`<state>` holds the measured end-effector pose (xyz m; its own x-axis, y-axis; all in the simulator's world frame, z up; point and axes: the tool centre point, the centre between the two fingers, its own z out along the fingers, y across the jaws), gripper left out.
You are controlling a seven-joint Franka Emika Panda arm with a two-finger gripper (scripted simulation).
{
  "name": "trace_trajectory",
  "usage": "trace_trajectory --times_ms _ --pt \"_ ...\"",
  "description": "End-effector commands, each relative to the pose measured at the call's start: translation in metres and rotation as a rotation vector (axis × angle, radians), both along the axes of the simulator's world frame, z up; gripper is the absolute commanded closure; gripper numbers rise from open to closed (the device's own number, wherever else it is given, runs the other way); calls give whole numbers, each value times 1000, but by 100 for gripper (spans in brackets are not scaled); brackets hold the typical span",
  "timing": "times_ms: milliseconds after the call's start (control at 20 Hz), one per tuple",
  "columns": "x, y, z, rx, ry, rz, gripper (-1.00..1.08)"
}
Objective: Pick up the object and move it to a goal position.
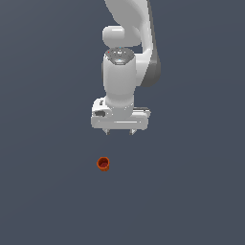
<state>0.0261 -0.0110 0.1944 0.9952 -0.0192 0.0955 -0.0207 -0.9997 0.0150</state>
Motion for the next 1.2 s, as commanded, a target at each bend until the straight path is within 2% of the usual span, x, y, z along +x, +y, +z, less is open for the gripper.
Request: trace_trajectory --times_ms 0,500,1150 --pt "0 0 0 0 0 0 -92" --pt "0 31 11 -10 -17 76 -92" --pt "10 21 0 -18 -3 146 -92"
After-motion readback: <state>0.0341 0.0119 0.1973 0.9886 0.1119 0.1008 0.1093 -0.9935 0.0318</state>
